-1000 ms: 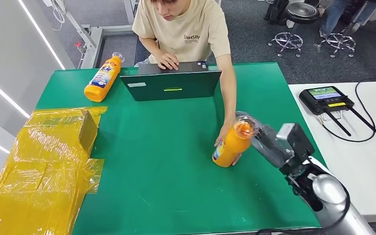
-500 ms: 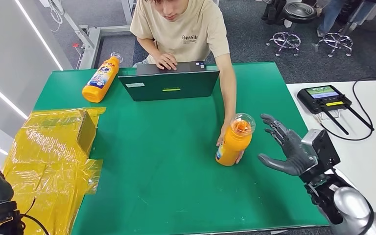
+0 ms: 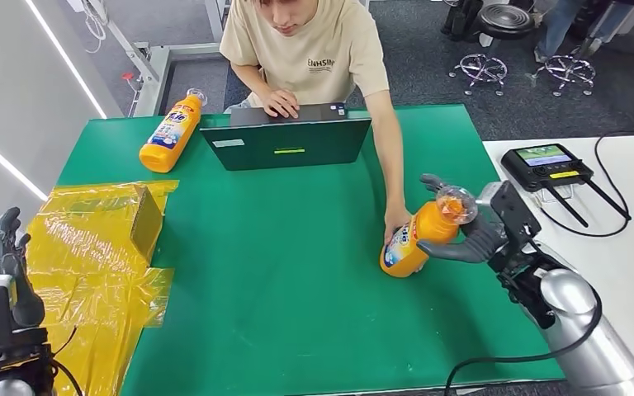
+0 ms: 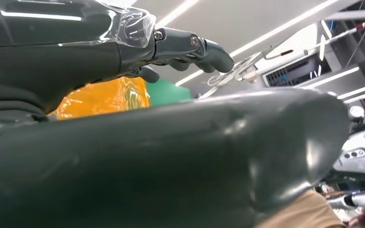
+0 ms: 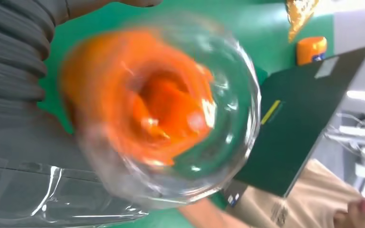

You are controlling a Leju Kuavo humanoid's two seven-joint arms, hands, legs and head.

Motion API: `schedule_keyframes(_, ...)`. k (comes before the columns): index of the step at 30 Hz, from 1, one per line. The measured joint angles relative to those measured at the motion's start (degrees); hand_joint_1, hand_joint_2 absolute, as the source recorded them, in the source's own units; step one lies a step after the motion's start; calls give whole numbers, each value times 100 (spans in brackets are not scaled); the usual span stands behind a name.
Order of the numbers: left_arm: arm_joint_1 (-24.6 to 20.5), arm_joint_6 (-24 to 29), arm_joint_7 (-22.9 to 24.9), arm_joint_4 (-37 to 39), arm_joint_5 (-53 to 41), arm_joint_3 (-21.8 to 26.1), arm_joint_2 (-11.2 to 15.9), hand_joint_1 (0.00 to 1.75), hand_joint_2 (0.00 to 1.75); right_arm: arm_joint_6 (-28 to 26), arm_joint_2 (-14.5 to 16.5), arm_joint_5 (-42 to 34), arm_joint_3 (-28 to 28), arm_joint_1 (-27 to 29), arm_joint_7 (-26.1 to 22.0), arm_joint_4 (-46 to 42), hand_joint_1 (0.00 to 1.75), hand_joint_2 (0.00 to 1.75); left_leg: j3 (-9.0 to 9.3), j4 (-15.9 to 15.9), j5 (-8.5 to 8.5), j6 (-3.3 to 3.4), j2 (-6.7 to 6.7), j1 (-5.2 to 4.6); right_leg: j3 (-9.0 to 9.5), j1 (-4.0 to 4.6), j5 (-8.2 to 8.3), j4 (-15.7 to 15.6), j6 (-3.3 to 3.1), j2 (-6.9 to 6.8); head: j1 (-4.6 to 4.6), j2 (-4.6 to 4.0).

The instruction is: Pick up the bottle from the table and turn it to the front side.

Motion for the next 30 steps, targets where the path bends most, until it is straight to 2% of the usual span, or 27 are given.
schedule_keyframes(1,-27,9,1,24,2,-38,-1,0,0,33,11,6,114,-144,21,116,0,175,0,0,1,0,0,0,1,0,1,0,0,0,-1,0)
schedule_keyframes(2,-46,16,2,46,4,-73,-1,0,0,70,24,-3,235,-289,37,233,19,175,0,0,1,1,0,0,1,0,1,1,-1,0,-1,0)
schedule_keyframes(3,-60,23,2,66,9,-104,-2,0,0,105,39,-18,363,-430,50,354,55,175,1,0,1,1,0,0,1,0,2,2,-2,0,-1,0)
schedule_keyframes(5,-79,31,2,101,19,-157,-5,0,0,184,74,-82,618,-689,71,582,143,175,0,0,2,1,0,1,1,1,2,3,-3,0,-1,0)
schedule_keyframes(6,-95,33,2,119,23,-179,-8,0,0,224,100,-125,738,-819,80,694,167,175,0,1,2,0,0,1,2,1,2,3,-3,0,-1,0)
schedule_keyframes(7,-118,34,2,138,24,-202,-11,0,0,265,137,-174,855,-956,91,807,175,175,0,1,2,0,0,1,4,1,2,4,-3,0,0,0)
schedule_keyframes(18,-372,-234,75,366,126,-605,-168,0,0,436,717,-517,1953,-2211,411,1695,175,175,0,1,4,-2,4,1,5,1,3,8,-4,8,-2,0)
schedule_keyframes(25,-622,-379,125,627,437,-1168,-462,0,0,472,1073,-862,2492,-3088,614,2102,175,175,-1,3,7,-1,2,-1,5,-1,7,8,-2,5,-1,0)
schedule_keyframes(30,-861,-457,137,900,660,-1610,-694,0,0,410,1445,-1071,2798,-3714,748,2381,175,175,0,5,9,-3,2,0,5,0,10,9,-2,7,-2,0)
